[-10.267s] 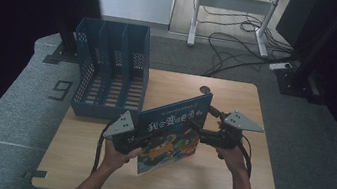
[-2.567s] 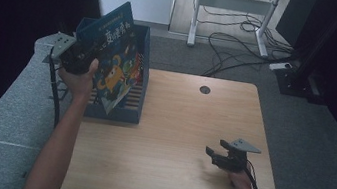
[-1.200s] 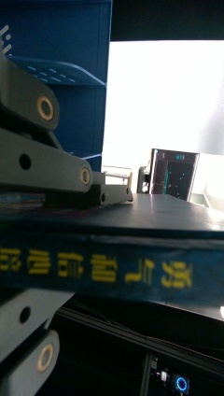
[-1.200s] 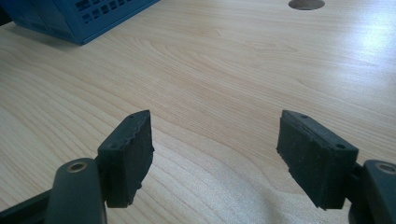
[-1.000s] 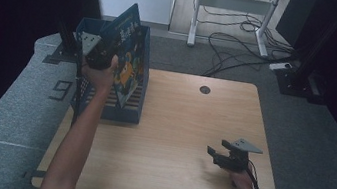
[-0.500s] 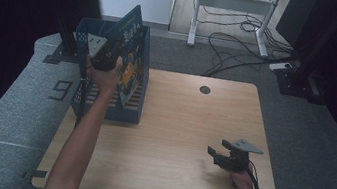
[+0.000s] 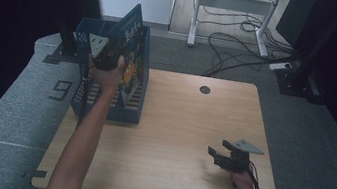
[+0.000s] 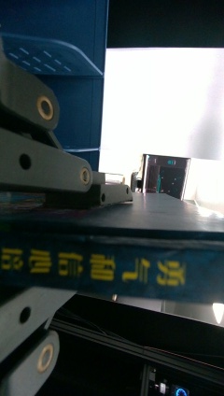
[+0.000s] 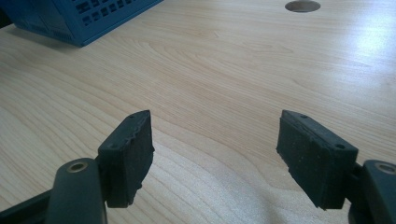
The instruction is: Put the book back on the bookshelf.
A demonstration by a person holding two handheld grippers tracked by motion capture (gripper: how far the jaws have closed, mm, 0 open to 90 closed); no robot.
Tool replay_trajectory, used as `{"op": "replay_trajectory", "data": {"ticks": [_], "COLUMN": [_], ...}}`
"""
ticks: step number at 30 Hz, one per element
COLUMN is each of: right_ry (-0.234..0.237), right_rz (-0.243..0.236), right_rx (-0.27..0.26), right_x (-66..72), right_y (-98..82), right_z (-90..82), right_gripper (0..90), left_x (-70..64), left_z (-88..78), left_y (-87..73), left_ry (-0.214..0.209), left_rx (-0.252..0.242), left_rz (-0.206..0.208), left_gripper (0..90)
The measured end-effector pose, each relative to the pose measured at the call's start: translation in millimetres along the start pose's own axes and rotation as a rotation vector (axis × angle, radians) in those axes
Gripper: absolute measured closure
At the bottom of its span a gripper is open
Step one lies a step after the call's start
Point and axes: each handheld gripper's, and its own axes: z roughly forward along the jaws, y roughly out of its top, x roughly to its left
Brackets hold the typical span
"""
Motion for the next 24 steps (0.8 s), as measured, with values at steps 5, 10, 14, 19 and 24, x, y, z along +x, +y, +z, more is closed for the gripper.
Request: {"op": "replay_trajectory", "data": {"ticks": [5, 10, 14, 19, 24], "right_ry": [0.000, 0.001, 0.003, 0.004, 0.005], "right_rz": [-0.001, -0.001, -0.003, -0.005, -0.007], "right_rx": [0.000, 0.001, 0.001, 0.003, 0.006], "right_x": [-0.6, -0.5, -0.1, 0.7, 1.0], "right_y": [0.0, -0.8, -0.9, -1.7, -1.6], "right_z": [-0.6, -0.4, -0.6, -0.1, -0.2], "right_gripper": [25.9, 26.0, 26.1, 26.1, 26.1], "left_x": [-2.4, -4.4, -6.7, -9.6, -14.2], "left_z": [1.8, 3.4, 4.3, 3.8, -1.2], "left_y": [-7.7, -17.8, -26.7, -42.1, -52.1], "left_ry": [0.000, 0.002, 0.000, -0.005, -0.005], "left_rx": [0.012, 0.027, 0.043, 0.065, 0.059], "left_rz": [0.011, 0.022, 0.034, 0.048, 0.078], "left_gripper": [81.9, 81.9, 81.9, 81.7, 81.5]}}
